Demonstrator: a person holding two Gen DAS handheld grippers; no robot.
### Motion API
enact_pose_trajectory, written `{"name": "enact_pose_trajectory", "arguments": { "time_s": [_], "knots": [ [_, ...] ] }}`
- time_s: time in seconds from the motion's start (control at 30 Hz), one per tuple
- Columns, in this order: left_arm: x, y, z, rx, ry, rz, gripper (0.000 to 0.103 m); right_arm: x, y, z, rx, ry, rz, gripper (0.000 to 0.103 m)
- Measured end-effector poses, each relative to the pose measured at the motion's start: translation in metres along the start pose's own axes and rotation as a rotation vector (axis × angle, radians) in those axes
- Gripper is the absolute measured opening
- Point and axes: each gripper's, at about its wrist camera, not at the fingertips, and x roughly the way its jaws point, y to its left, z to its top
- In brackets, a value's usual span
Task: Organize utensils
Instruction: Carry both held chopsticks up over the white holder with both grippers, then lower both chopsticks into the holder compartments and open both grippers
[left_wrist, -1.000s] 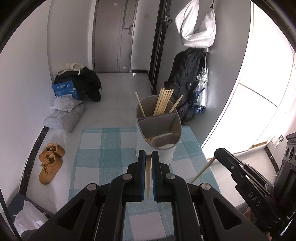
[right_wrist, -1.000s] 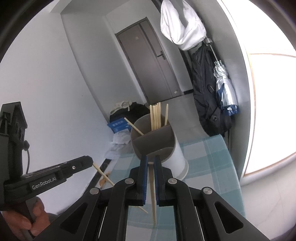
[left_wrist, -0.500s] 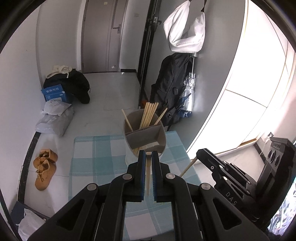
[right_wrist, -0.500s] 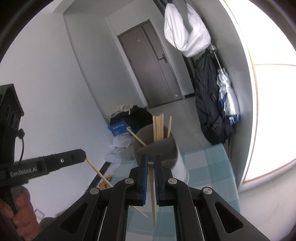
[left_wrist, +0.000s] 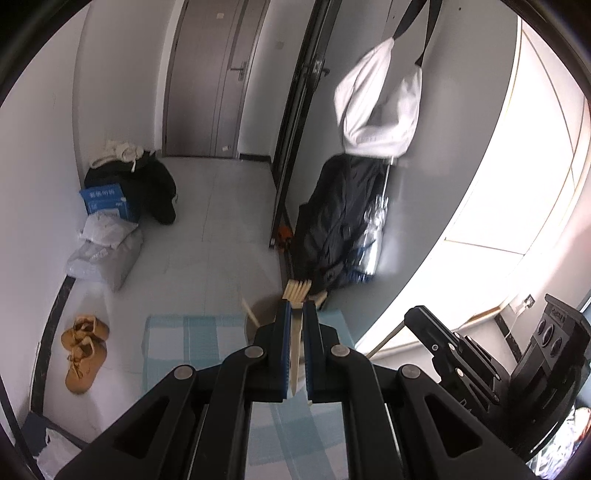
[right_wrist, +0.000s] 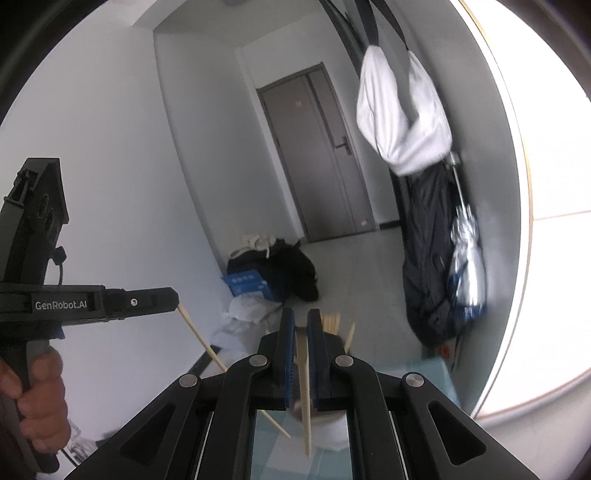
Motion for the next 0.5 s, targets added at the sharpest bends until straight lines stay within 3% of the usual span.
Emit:
{"name": "enact_pose_trajectory", "arguments": {
  "time_s": [0.27,0.5],
  "knots": [
    [0.006,0.0,0.03,0.005,-0.05,-0.003,0.002,0.023,-0.006,0.055,-0.038,-0.055,-0.013,0.006],
    [0.019,0.016,0.049,-0.017,-0.062,0.016,0.002,0.051,-0.015,0.08,-0.032,-0.078,0.0,0.006]
  ]
}}
